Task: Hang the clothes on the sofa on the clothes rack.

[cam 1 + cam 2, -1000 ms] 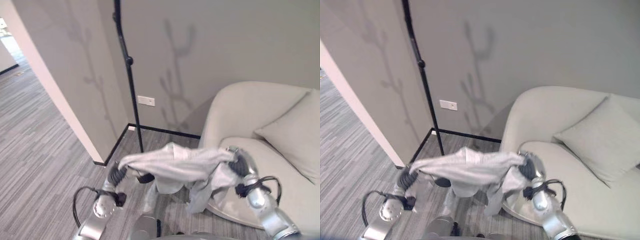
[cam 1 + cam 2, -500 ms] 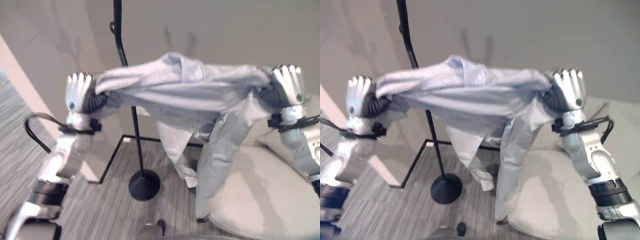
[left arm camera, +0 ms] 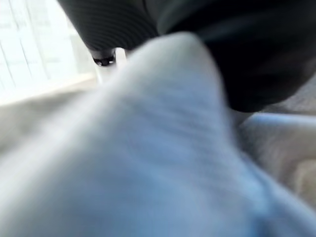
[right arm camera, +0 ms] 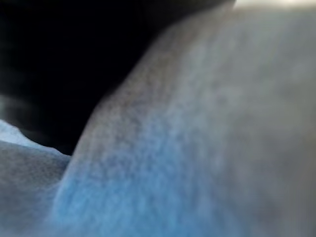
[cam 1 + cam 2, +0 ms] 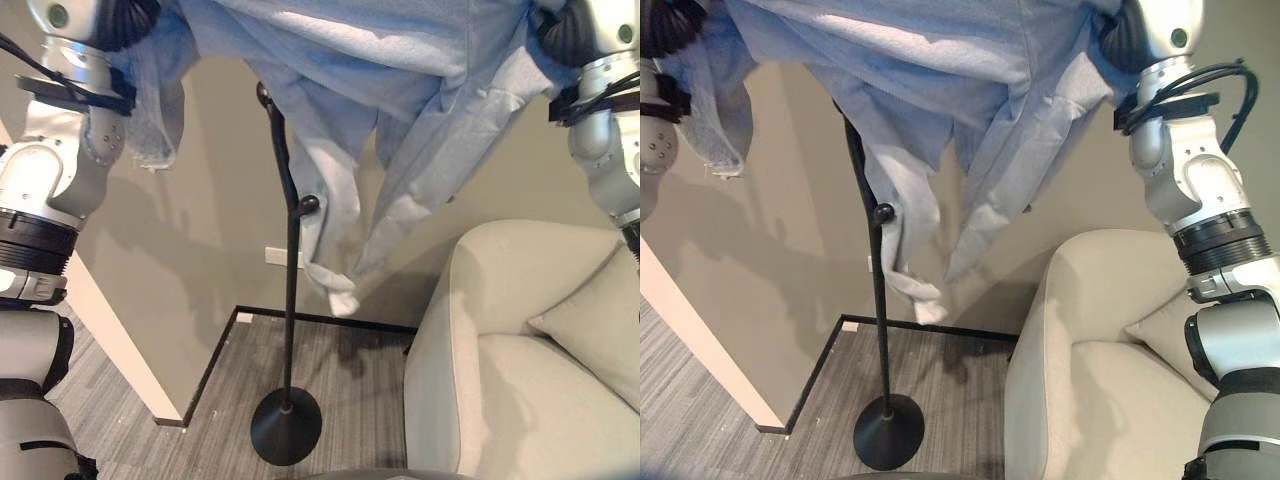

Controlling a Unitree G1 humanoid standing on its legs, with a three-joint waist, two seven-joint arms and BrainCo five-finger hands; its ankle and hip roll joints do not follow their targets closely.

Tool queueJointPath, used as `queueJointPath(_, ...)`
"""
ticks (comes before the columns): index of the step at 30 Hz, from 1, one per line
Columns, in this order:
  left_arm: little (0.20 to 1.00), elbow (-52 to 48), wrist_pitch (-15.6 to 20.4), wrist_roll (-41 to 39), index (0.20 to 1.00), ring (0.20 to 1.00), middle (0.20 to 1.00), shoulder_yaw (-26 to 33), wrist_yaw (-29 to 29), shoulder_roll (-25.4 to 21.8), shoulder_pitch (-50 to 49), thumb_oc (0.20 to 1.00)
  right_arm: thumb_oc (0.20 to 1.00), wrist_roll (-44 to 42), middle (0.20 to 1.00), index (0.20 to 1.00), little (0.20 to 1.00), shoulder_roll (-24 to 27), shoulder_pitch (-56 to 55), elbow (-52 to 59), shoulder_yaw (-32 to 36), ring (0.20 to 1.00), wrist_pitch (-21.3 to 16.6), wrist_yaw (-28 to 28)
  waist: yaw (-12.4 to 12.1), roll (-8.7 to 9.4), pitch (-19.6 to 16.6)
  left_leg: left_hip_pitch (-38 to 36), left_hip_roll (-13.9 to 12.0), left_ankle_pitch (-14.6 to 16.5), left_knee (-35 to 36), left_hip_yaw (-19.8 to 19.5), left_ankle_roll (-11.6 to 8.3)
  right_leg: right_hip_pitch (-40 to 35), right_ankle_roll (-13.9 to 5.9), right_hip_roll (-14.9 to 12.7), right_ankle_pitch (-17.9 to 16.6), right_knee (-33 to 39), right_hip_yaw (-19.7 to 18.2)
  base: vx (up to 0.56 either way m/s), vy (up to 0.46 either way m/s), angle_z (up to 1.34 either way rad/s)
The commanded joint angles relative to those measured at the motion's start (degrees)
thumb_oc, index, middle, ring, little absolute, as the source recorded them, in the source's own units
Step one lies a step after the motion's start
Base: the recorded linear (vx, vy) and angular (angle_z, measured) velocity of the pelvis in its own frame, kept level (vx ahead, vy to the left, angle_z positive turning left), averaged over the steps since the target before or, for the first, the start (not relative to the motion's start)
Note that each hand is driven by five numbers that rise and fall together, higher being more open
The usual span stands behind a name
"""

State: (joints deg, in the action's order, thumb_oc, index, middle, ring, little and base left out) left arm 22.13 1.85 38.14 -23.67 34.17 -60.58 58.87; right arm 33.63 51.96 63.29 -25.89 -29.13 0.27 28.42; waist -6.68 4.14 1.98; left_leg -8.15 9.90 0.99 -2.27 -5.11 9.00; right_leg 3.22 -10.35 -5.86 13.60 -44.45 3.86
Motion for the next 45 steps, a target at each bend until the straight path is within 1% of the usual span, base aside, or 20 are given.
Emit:
queueJointPath(1, 0.2, 5.7, -3.4, -2.3, 0.2, 0.2, 0.2, 1.5, 0.1, -1.4, -1.8, 0.2, 0.2, -2.5, 0.2, 0.2, 0.2, 3.6, 2.3, -6.7, -1.6, 0.2, 3.1, 0.4, 0.2, 0.56, -1.3, 1.2, -4.7, 0.2, 4.8, -1.8, -5.05, -0.5, 2.86, 0.7, -11.2, 22.3, 0.9, 0.06, -0.056, 0.27)
queueJointPath(4, 0.2, 7.6, -3.7, -3.6, 0.2, 0.2, 0.2, 1.7, -0.4, -0.4, -2.6, 0.2, 0.2, -3.6, 0.2, 0.2, 0.2, 1.8, 2.1, -7.3, -1.0, 0.2, 2.8, -0.8, 0.2, 1.06, -1.6, 2.1, -4.5, 0.6, 3.9, -2.1, -5.13, -3.7, 3.03, 1.1, -11.5, 31.3, 0.9, 0.06, -0.05, 0.26)
queueJointPath(8, 0.2, 4.9, -2.4, -3.8, 0.2, 0.2, 0.2, 7.8, -1.0, 2.0, -12.4, 0.2, 0.2, -3.7, 0.2, 0.2, 0.2, 0.8, -3.6, -5.2, -1.1, 0.2, 1.1, -3.5, -1.6, 1.7, -4.5, 2.1, -5.2, 0.7, 5.8, -1.9, -5.99, -8.1, 3.58, 2.3, -11.2, 39.0, 1.0, 0.1, -0.036, -0.01)
queueJointPath(20, 0.2, -2.5, -1.8, -4.8, 0.2, 0.2, 0.2, 18.3, -0.8, 12.7, -32.1, 0.2, 0.2, -2.4, 0.2, 0.2, 0.2, -3.8, -23.8, -3.5, 7.4, 0.2, 0.2, -5.1, -1.9, 1.89, -4.7, 2.8, -5.5, 0.2, 6.7, -3.9, -6.38, -8.9, 4.36, 2.5, -11.3, 41.1, 1.6, 0.01, -0.013, 0.11)
queueJointPath(22, 0.2, -1.9, -1.4, -5.1, 0.2, 0.2, 0.2, 20.0, -0.8, 18.8, -40.8, 0.2, 0.2, -2.1, 0.2, 0.2, 0.2, -9.3, -33.8, -1.0, 11.4, 0.2, -0.8, -5.2, -1.6, 1.84, -4.1, 2.7, -5.5, 0.4, 6.7, -4.0, -6.11, -8.7, 4.54, 2.5, -10.9, 40.5, 1.5, -0.02, 0.011, 0.0)
queueJointPath(24, 0.2, -0.9, -1.4, -5.3, 0.2, 0.2, 0.2, 19.7, -0.7, 20.2, -42.5, 0.2, 0.2, -2.0, 0.2, 0.2, 0.2, -10.9, -36.1, 0.0, 12.2, 0.2, -0.9, -5.2, -1.5, 1.81, -4.2, 2.5, -5.5, 0.5, 6.8, -3.9, -6.04, -8.7, 4.56, 2.5, -10.8, 40.2, 1.4, 0.0, 0.0, 0.0)
queueJointPath(28, 0.2, 3.9, -0.5, -9.4, 0.2, 0.2, 0.2, 16.9, -0.6, 27.7, -47.5, 0.2, 0.2, -5.3, 0.2, 0.2, 0.2, -20.0, -42.3, 2.1, 13.8, 0.2, -2.1, -3.3, -0.9, 1.46, -3.8, 2.1, -5.5, 0.6, 6.7, -3.6, -5.57, -8.2, 4.54, 2.3, -10.6, 39.1, 0.9, -0.01, 0.026, -0.03)
queueJointPath(30, 0.2, 5.7, 0.6, -15.0, 0.2, 0.2, 0.2, 15.5, -0.7, 32.9, -49.2, 0.2, 0.2, -8.1, 0.2, 0.2, 0.2, -24.7, -44.2, 3.3, 13.1, 0.2, -2.8, -2.6, -0.5, 1.16, -3.4, 2.0, -5.4, 0.7, 6.6, -3.4, -5.24, -7.6, 4.55, 2.4, -10.4, 38.0, 0.5, -0.05, 0.057, -0.06)
queueJointPath(31, 0.2, 6.3, 2.6, -24.0, 0.2, 0.2, 0.2, 14.1, -1.6, 37.9, -50.4, 0.2, 0.2, -12.8, 0.2, 0.2, 0.2, -29.3, -45.3, 3.6, 12.0, 0.2, -3.5, -2.3, 0.0, 0.76, -2.9, 1.9, -5.3, 0.6, 6.5, -3.1, -4.91, -7.1, 4.51, 2.3, -10.4, 37.0, 0.1, -0.05, 0.053, -0.11)
queueJointPath(32, 0.2, 6.3, 2.6, -24.1, 0.2, 0.2, 0.2, 14.1, -1.6, 37.9, -50.4, 0.2, 0.2, -12.8, 0.2, 0.2, 0.2, -29.3, -45.3, 3.6, 12.0, 0.2, -3.5, -2.3, 0.0, 0.76, -2.9, 1.9, -5.3, 0.6, 6.5, -3.1, -4.91, -7.1, 4.51, 2.3, -10.4, 37.0, 0.1, -0.07, 0.08, -0.17)
queueJointPath(33, 0.2, 5.9, 4.7, -33.6, 0.2, 0.2, 0.2, 12.4, -3.3, 42.4, -51.3, 0.2, 0.2, -19.3, 0.2, 0.2, 0.2, -34.0, -46.5, 3.5, 10.1, 0.2, -4.7, -2.8, 0.6, 0.27, -2.3, 1.9, -5.2, 0.5, 6.3, -2.8, -4.62, -6.3, 4.47, 2.2, -10.7, 35.7, -0.1, -0.04, 0.043, -0.14)
queueJointPath(34, 0.2, 5.9, 4.7, -33.6, 0.2, 0.2, 0.2, 12.4, -3.3, 42.4, -51.3, 0.2, 0.2, -19.3, 0.2, 0.2, 0.2, -34.0, -46.5, 3.5, 10.1, 0.2, -4.7, -2.8, 0.6, 0.27, -2.3, 1.9, -5.2, 0.5, 6.3, -2.8, -4.62, -6.2, 4.47, 2.2, -10.7, 35.7, -0.1, -0.05, 0.072, -0.21)
queueJointPath(35, 0.2, 4.7, 6.5, -43.4, 0.2, 0.2, 0.2, 10.1, -6.3, 45.7, -51.7, 0.2, 0.2, -26.0, 0.2, 0.2, 0.2, -38.0, -48.1, 3.9, 7.3, 0.2, -5.7, -4.9, 1.2, -0.06, -1.8, 1.4, -5.1, 0.8, 6.4, -2.7, -4.39, -6.0, 4.37, 2.2, -10.4, 34.6, -0.3, -0.01, 0.029, -0.25)
queueJointPath(36, 0.2, 4.7, 6.5, -43.4, 0.2, 0.2, 0.2, 10.1, -6.3, 45.7, -51.7, 0.2, 0.2, -26.0, 0.2, 0.2, 0.2, -38.0, -48.1, 3.9, 7.3, 0.2, -5.7, -4.9, 1.2, -0.06, -1.8, 1.4, -5.1, 0.8, 6.4, -2.7, -4.39, -6.0, 4.37, 2.2, -10.4, 34.6, -0.3, -0.03, 0.046, -0.15)
queueJointPath(38, 0.2, 1.9, 9.2, -61.0, 0.2, 0.2, 0.2, 6.6, -10.9, 49.5, -52.4, 0.2, 0.2, -39.2, 0.2, 0.2, 0.2, -43.0, -49.9, 5.3, 3.0, 0.2, -7.0, -8.6, 1.7, -0.48, -1.4, 1.4, -4.8, 0.5, 6.3, -2.5, -4.1, -5.4, 4.26, 2.1, -11.0, 33.5, -0.5, -0.04, 0.047, 0.31)
queueJointPath(40, 0.2, 0.0, 9.5, -62.9, 0.2, 0.2, 0.2, 5.1, -11.6, 49.5, -52.9, 0.2, 0.2, -42.0, 0.2, 0.2, 0.2, -43.6, -50.1, 5.4, 1.3, 0.2, -7.5, -10.0, 1.7, -0.52, -1.3, 1.3, -4.7, 0.5, 6.3, -2.5, -4.06, -5.3, 4.21, 2.0, -11.1, 33.3, -0.5, -0.02, 0.026, 0.01)
queueJointPath(41, 0.395, -0.8, 9.6, -65.1, 0.395, 0.395, 0.395, 3.6, -12.4, 49.5, -52.8, 0.395, 0.219, -46.8, 0.219, 0.219, 0.219, -44.7, -49.8, 5.1, 0.5, 0.219, -8.2, -11.2, 1.8, -0.53, -1.2, 1.3, -4.7, 0.5, 6.2, -2.4, -4.06, -5.2, 4.14, 2.0, -11.4, 33.1, -0.6, -0.04, 0.023, -0.13)
queueJointPath(42, 1.0, -1.6, 9.0, -68.5, 1.0, 1.0, 1.0, 1.8, -13.8, 49.6, -52.4, 1.0, 0.846, -53.1, 0.846, 0.846, 0.846, -45.6, -49.4, 6.4, -1.3, 0.846, -8.7, -12.6, 1.8, -0.57, -1.1, 1.3, -4.6, 0.4, 6.2, -2.2, -4.03, -5.0, 4.03, 1.9, -11.7, 32.8, -0.6, -0.04, 0.027, -0.13)
queueJointPath(43, 1.0, -2.4, 8.5, -69.0, 1.0, 1.0, 1.0, 1.6, -14.3, 49.4, -52.4, 1.0, 1.0, -54.6, 1.0, 1.0, 1.0, -45.4, -49.3, 7.2, -1.7, 1.0, -8.7, -13.4, 1.8, -0.57, -1.1, 1.3, -4.5, 0.4, 6.2, -2.2, -3.99, -5.0, 3.93, 1.8, -12.0, 32.8, -0.7, -0.03, 0.023, -0.05)
queueJointPath(45, 1.0, -3.1, 8.0, -68.6, 1.0, 1.0, 1.0, 1.4, -15.0, 48.6, -52.5, 1.0, 1.0, -54.7, 1.0, 1.0, 1.0, -44.2, -49.0, 8.7, -1.9, 1.0, -8.7, -14.4, 1.8, -0.59, -1.2, 1.2, -4.5, 0.5, 6.2, -2.0, -4.03, -4.9, 3.82, 1.7, -12.2, 32.8, -0.7, -0.01, 0.011, 0.08)
